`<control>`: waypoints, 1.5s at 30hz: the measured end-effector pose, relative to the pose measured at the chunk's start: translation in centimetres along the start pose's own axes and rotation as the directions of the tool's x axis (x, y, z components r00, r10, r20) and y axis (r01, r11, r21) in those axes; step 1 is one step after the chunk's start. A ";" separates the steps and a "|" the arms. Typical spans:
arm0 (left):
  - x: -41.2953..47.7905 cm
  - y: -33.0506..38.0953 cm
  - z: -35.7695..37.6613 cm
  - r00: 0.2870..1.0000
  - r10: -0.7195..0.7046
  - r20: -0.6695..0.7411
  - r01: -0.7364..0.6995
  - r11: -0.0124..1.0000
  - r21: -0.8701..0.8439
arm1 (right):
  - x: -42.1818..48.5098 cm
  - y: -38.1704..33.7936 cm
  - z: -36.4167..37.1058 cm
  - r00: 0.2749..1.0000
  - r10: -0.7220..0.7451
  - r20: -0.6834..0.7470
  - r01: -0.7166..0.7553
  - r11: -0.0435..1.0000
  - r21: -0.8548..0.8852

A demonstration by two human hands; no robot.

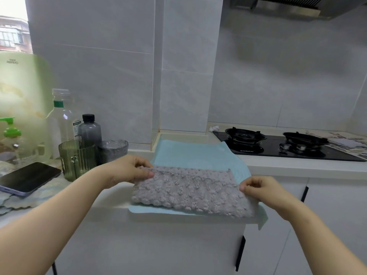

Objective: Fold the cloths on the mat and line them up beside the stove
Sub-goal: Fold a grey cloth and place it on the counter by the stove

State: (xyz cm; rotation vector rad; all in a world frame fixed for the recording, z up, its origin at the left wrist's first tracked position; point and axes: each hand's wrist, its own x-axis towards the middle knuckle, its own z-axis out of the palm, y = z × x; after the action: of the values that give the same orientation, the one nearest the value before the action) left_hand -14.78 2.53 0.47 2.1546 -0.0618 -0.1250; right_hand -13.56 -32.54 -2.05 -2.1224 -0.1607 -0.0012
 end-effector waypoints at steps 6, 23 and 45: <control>5.9 -0.3 2.1 0.967 -0.054 -0.250 -0.004 0.974 -0.226 | 5.8 0.6 1.9 0.969 0.039 -0.245 -0.028 0.998 0.050; 15.1 -4.3 3.0 0.931 0.126 -0.342 0.056 0.877 0.476 | 15.2 3.9 4.3 0.964 -0.077 -0.255 -0.021 0.932 -0.362; 13.3 -4.2 2.7 0.844 0.369 -0.389 -0.131 0.846 0.517 | 14.4 4.0 4.8 0.928 -0.180 -0.326 0.097 0.962 -0.255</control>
State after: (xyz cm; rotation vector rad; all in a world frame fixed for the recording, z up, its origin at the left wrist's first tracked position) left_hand -1.86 1.40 -5.36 2.5790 -0.1065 0.6507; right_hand 0.91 -28.94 -7.04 -2.3025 -0.1047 -0.4998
